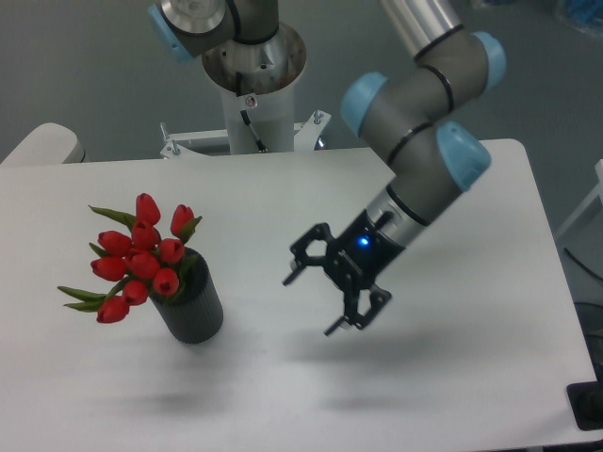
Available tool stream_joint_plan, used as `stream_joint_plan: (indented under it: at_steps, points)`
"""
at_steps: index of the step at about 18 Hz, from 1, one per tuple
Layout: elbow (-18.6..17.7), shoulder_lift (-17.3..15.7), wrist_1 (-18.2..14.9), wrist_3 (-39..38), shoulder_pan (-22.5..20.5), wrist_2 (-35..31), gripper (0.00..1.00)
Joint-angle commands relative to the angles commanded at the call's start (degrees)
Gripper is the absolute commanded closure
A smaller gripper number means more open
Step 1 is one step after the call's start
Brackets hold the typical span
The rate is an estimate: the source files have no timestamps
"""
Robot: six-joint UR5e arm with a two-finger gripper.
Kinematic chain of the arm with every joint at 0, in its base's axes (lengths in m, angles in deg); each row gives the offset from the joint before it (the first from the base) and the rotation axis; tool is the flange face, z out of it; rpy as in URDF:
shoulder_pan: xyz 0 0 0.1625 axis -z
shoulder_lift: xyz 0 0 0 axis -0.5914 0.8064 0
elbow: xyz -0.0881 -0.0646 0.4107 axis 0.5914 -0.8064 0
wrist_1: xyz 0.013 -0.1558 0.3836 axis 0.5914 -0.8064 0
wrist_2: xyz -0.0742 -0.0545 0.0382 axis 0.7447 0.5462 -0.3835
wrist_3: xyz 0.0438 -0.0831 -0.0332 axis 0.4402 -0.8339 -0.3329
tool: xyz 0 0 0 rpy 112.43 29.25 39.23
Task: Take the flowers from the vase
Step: 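Open the gripper and move it toward the red tulip stems above the vase, then close the gripper around the tulip stems at the vase rim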
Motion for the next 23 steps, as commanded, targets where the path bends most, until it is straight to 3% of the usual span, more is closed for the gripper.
stream_joint_plan:
  at_steps: [5,23]
  points:
    - [-2.9,-0.44,0.09,-2.46,2.55,12.56,0.0]
    - [-6.95,-1.59,1.41,-1.58,8.7,17.05,0.0]
